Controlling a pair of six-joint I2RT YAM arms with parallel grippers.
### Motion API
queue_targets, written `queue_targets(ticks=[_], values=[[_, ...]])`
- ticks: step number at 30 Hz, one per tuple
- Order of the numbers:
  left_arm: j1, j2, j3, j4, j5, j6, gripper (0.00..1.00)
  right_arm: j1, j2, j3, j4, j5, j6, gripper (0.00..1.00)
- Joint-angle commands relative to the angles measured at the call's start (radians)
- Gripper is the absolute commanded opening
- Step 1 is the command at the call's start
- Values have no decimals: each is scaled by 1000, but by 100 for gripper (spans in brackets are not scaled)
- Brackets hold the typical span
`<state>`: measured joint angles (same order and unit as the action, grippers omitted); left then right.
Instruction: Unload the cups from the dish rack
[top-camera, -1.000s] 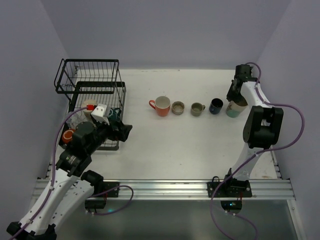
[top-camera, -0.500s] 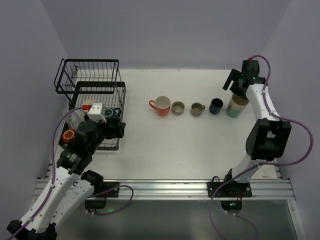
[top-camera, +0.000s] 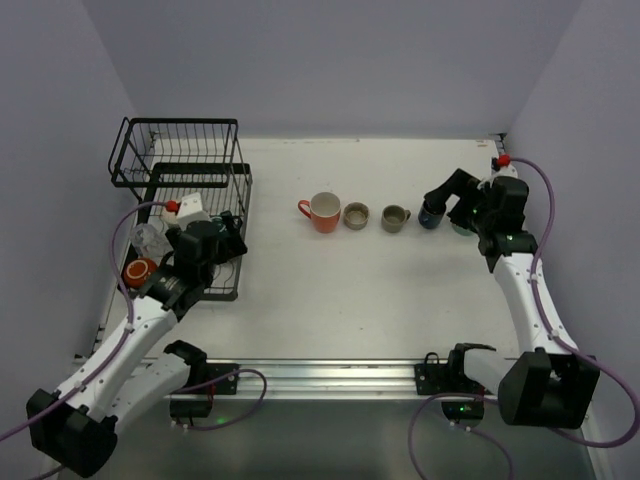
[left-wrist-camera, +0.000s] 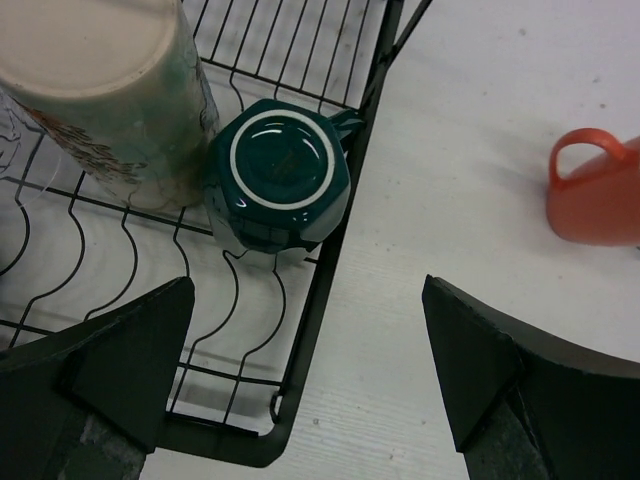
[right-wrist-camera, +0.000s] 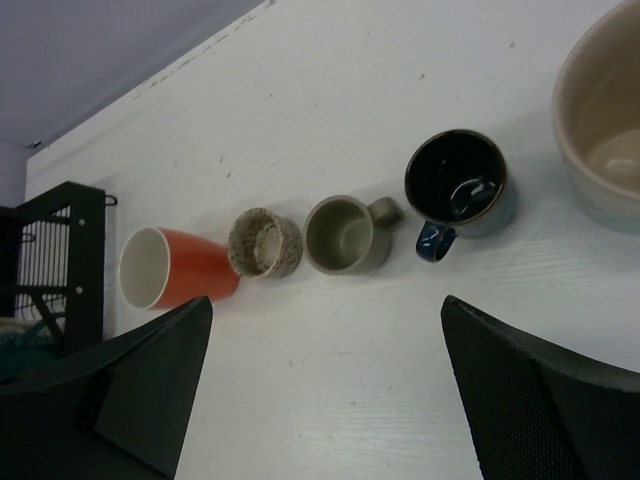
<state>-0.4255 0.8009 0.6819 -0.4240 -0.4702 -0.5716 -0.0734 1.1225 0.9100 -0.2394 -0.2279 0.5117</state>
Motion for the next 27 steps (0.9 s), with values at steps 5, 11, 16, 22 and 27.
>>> queue_targets(ticks=[5,11,16,22,27], values=[[19,216,61,136,-175,-74,100,23,-81,-68,158,-152,39,99],[27,279,42,206,-176,-54,100,55,-81,-74,193,-183,47,99],[36,314,30,254,-176,-31,100,99,-73,-66,195,-188,42,99],[39,356,34,274,-194,-24,100,132,-75,-59,189,-183,33,99],[39,389,45,278,-231,-10,100,139,-73,-57,189,-179,28,99]])
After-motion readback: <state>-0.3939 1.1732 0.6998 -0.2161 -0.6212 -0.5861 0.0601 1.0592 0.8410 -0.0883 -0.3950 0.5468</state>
